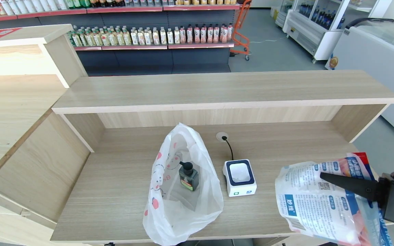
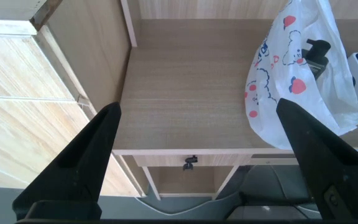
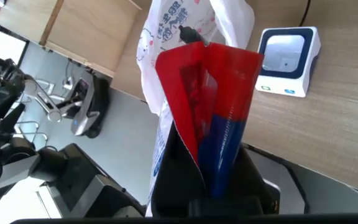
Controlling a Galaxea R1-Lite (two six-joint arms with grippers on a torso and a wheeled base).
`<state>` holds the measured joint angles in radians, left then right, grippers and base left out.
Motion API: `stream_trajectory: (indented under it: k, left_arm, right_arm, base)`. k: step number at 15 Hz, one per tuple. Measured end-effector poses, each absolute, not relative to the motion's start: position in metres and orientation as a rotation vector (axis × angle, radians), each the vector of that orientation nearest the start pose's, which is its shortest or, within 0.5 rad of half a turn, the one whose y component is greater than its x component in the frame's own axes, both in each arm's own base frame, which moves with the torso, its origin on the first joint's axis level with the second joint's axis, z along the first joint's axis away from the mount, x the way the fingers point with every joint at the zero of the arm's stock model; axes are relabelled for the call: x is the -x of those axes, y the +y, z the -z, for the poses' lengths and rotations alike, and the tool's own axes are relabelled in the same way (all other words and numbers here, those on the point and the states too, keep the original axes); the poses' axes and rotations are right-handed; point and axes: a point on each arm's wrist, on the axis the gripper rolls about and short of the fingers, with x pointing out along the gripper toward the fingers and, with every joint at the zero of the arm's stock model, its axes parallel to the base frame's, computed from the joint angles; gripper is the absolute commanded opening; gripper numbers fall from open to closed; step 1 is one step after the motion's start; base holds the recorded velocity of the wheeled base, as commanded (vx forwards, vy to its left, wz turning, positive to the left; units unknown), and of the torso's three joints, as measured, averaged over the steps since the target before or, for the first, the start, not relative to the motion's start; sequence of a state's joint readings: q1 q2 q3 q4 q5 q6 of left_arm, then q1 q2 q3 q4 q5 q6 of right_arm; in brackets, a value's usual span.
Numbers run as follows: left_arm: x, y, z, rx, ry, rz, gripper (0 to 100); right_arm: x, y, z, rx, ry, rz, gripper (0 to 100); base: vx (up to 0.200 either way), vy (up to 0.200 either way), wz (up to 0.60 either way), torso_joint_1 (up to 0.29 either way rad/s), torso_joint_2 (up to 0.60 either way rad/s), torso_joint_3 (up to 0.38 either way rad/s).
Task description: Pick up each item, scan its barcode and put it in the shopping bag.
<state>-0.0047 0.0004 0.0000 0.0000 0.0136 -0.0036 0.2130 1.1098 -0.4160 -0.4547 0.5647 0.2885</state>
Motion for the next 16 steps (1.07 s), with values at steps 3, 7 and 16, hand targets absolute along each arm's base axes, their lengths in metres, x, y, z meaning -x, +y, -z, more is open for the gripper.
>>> stream_trajectory:
  k: [3, 7, 16]
  left_arm:
    - [0.023, 0.000, -0.075, 0.006, 0.000, -0.009, 100]
    - [0.023, 0.000, -0.075, 0.004, 0.000, -0.008, 100]
    - [0.023, 0.000, -0.075, 0.004, 0.000, -0.009, 100]
  right_arm:
    - [-0.138, 0.042, -0.193, -0.346, 0.356, -0.731, 0]
    - [-0.137, 0.043, -0.189, -0.381, 0.441, -0.725, 0]
    - [-0.215, 0.079, -0.188, -0.299, 0.535, -0.695, 0]
  base:
    - [-0.200, 0.200, 0.00, 0.014, 0.01, 0.001]
    - [0.000, 0.000, 0.00, 0.000, 0.00, 0.000]
    - [0.000, 0.000, 0.00, 0.000, 0.00, 0.000]
